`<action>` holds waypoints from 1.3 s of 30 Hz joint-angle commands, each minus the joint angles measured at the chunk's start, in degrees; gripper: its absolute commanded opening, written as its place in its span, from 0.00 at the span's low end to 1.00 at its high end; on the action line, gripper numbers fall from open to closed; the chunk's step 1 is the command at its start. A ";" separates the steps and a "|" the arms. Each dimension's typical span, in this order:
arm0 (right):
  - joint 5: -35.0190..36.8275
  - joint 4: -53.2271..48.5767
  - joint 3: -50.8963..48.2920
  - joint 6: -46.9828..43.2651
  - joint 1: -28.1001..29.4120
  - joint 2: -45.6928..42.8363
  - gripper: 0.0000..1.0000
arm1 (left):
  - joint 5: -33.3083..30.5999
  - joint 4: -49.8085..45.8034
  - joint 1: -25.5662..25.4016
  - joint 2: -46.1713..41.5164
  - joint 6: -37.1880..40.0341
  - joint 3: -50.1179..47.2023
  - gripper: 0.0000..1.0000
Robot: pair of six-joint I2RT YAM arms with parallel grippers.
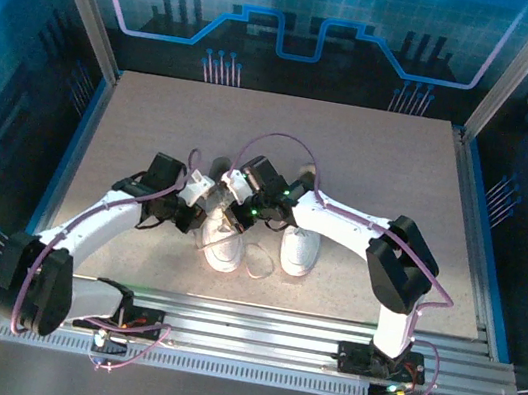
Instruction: Tie the shoes
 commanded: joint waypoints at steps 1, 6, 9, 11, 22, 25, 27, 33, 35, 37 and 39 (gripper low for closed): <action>-2.68 2.32 -0.30 0.93 -0.62 -2.72 0.04 | 3.29 4.67 0.54 1.26 -1.74 0.69 0.00; -5.33 3.62 -0.88 2.17 -1.10 -2.37 0.04 | 5.61 12.60 0.54 -0.80 -1.66 -3.08 0.00; -7.57 5.42 -1.61 3.74 -1.60 -2.34 0.10 | 6.11 16.87 0.54 -1.93 -2.14 -5.48 0.00; -8.42 6.14 -1.83 4.80 -1.99 -2.53 0.24 | 6.17 18.46 0.54 -2.16 -2.25 -6.49 0.00; -7.03 8.50 -3.98 14.63 -6.56 -6.74 0.37 | 5.97 18.49 0.54 -5.27 -4.79 -9.99 0.00; -7.21 8.74 -3.67 15.63 -6.65 -5.95 0.37 | 5.65 18.14 0.45 -7.00 -5.75 -11.19 0.00; -8.17 8.77 -3.06 16.60 -6.58 -5.13 0.36 | 5.40 18.09 0.32 -8.04 -6.39 -11.88 0.00; -8.84 8.60 -1.76 17.30 -5.24 -2.97 0.35 | 3.80 18.41 -0.43 -9.12 -6.68 -12.96 0.00; -8.72 8.29 -1.44 17.05 -4.63 -2.33 0.35 | 3.39 17.55 -0.81 -9.41 -6.64 -12.93 0.00; -8.65 8.39 -1.44 17.10 -4.29 -2.01 0.35 | 2.45 16.24 -1.12 -10.08 -6.56 -12.94 0.00; -8.75 8.46 -1.44 17.39 -4.30 -1.77 0.35 | 1.38 15.13 -1.60 -11.53 -7.10 -13.33 0.00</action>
